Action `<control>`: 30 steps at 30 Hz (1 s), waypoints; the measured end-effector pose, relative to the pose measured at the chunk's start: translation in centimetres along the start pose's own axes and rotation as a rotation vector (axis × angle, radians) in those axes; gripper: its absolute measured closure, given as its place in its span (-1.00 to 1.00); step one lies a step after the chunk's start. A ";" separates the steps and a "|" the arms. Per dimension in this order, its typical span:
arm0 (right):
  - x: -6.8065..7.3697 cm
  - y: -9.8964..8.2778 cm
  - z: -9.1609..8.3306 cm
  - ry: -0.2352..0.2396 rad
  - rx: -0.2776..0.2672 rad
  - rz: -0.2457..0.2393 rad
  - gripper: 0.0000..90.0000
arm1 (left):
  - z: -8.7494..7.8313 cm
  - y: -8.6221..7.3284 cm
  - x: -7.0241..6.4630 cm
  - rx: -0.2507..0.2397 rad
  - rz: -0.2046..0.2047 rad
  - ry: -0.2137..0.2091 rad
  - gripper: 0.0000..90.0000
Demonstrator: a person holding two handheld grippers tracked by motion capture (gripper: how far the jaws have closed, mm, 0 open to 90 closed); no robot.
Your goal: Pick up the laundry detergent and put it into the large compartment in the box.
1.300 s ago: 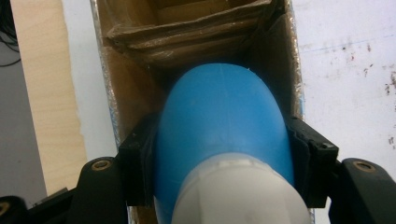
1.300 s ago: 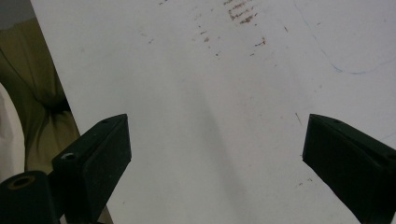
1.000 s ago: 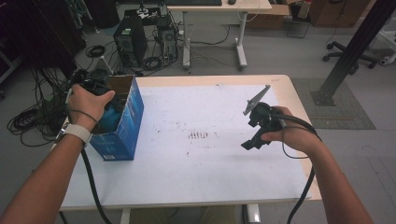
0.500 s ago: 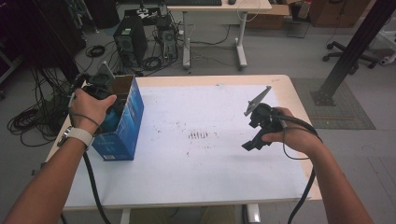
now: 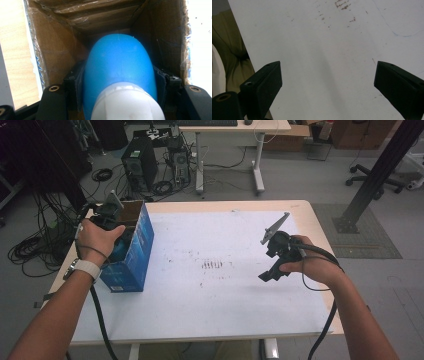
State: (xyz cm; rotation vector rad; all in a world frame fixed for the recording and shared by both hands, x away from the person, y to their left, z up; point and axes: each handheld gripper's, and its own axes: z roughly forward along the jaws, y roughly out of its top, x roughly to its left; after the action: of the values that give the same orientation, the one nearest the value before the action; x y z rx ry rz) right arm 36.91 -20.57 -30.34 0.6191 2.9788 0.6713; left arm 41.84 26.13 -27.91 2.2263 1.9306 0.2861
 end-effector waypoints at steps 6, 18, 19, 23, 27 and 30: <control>0.0 0.1 0.1 0.001 0.001 -0.003 -0.82 | 0.1 0.0 0.1 0.000 -0.005 -0.003 -0.17; 0.0 0.1 0.1 0.002 0.002 -0.005 -0.82 | 0.1 0.0 0.4 0.007 -0.006 -0.012 -0.18; 0.1 0.1 0.1 0.001 0.003 -0.003 -0.82 | 0.2 0.0 0.4 0.004 -0.007 -0.013 -0.18; 0.0 0.0 0.2 0.003 0.005 -0.003 -0.82 | 0.2 0.2 0.6 0.007 -0.007 -0.027 -0.18; -0.1 -0.1 0.3 0.005 0.007 0.000 -0.82 | 0.2 0.2 0.8 0.009 -0.012 -0.033 -0.18; -0.1 0.0 0.4 0.007 0.005 -0.002 -0.82 | 0.3 0.3 0.9 0.010 -0.012 -0.037 -0.19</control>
State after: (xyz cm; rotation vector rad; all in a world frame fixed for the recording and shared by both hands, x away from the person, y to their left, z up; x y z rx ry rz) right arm 37.01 -20.48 -30.70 0.6154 2.9877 0.6672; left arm 42.28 26.99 -28.08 2.2088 1.9304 0.2324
